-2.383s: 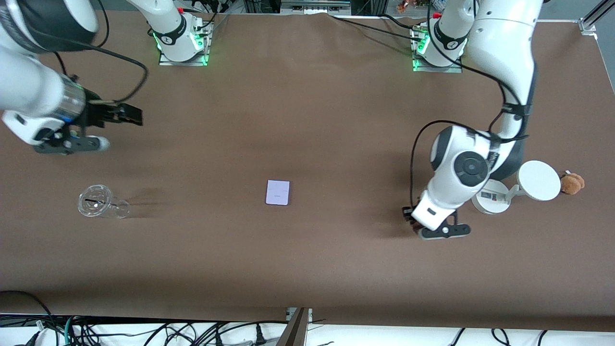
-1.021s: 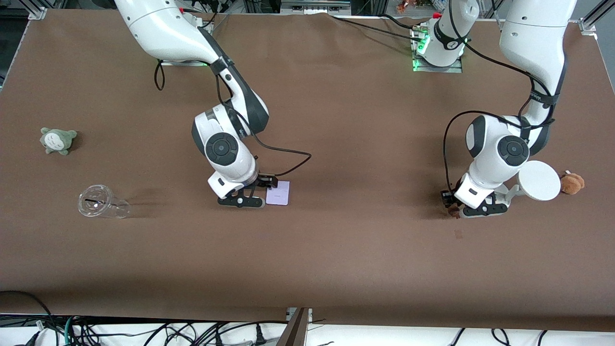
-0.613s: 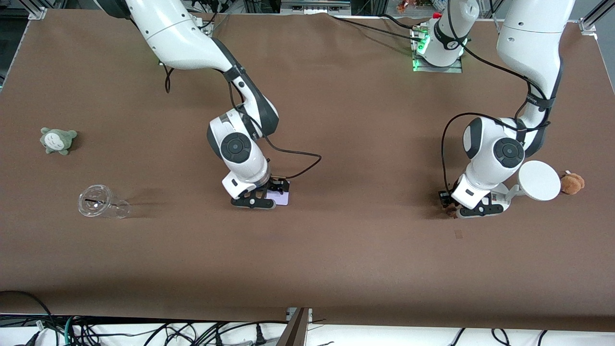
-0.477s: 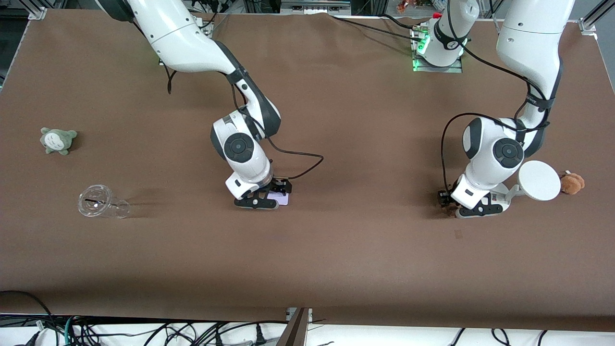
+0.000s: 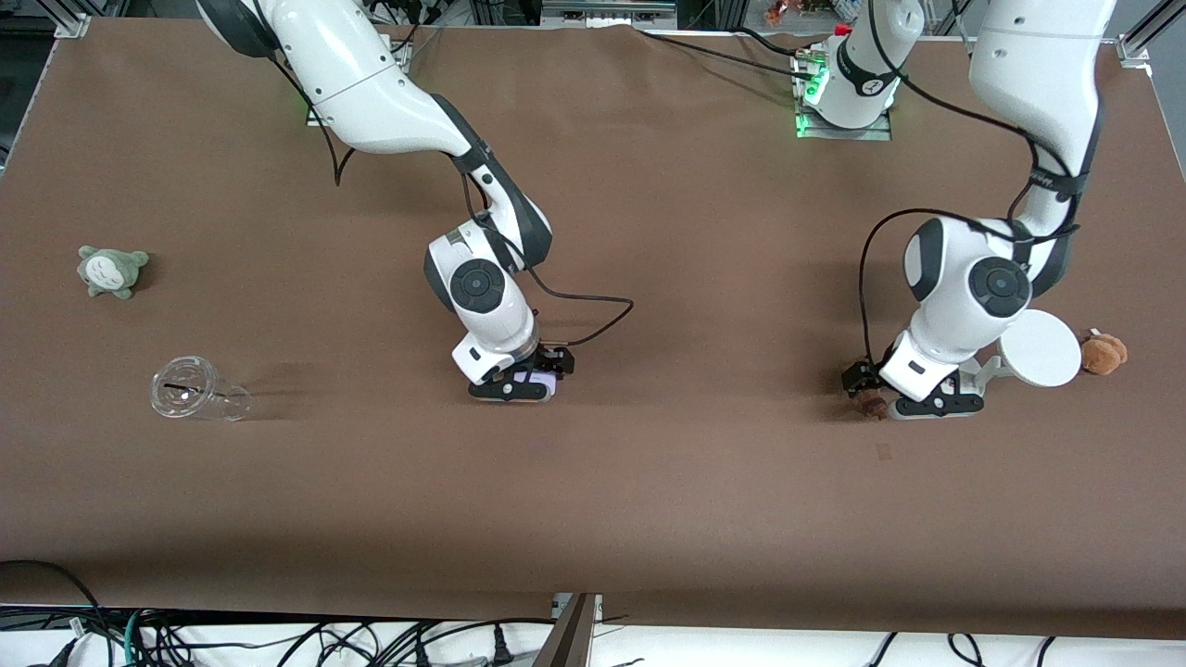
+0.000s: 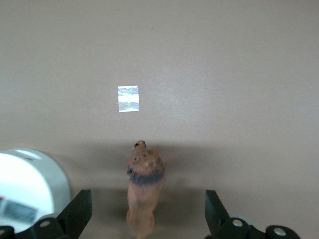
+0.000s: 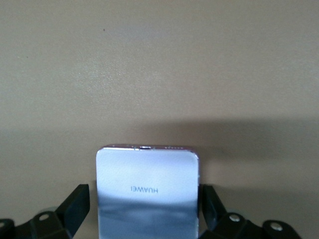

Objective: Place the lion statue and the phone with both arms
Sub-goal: 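Set the lion beside the white lamp while the right gripper grasps the phone, then carry the phone toward the glass cup while the left gripper withdraws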

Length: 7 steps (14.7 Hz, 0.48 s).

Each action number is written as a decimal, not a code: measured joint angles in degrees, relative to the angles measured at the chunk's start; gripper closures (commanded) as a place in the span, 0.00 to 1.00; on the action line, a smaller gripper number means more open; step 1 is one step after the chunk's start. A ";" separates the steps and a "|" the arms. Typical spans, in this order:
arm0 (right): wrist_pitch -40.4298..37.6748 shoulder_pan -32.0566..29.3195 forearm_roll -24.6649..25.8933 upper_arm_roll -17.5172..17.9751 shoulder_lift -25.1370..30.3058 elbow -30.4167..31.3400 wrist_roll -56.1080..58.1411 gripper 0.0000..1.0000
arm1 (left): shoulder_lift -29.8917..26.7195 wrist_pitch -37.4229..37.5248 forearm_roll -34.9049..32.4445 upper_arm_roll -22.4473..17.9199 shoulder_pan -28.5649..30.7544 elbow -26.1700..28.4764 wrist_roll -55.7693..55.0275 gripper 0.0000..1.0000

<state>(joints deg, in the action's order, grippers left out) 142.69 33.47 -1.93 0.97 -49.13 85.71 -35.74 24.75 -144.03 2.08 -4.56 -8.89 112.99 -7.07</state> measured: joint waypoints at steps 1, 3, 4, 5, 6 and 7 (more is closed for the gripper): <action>0.05 0.05 0.00 0.00 -0.49 -0.60 0.00 0.00 | -2.58 3.54 0.00 0.00 0.00 -0.35 0.46 0.00; 0.00 0.21 0.01 -0.06 -1.26 -1.66 0.00 0.20 | -8.41 11.40 0.00 -0.01 0.04 -1.08 0.82 0.00; -0.04 0.26 0.02 -0.11 -1.47 -1.92 0.00 0.62 | -11.48 15.72 0.00 -0.02 0.08 -1.64 0.84 0.00; -0.08 0.30 0.03 -0.20 -1.56 -1.98 0.01 0.88 | -14.10 20.21 0.00 -0.03 0.14 -2.59 0.84 0.00; -0.08 0.30 0.05 -0.30 -1.58 -2.07 0.01 1.00 | -16.38 25.32 0.00 -0.05 0.22 -4.08 0.85 0.00; -0.16 0.31 0.05 -0.32 -1.61 -2.29 0.03 1.00 | -18.32 31.23 -0.01 -0.06 0.32 -6.28 0.85 0.00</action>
<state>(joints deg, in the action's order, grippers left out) 142.53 33.78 -1.88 0.65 -50.73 83.42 -35.72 6.43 -112.80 2.08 -4.62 -8.57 106.72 -6.22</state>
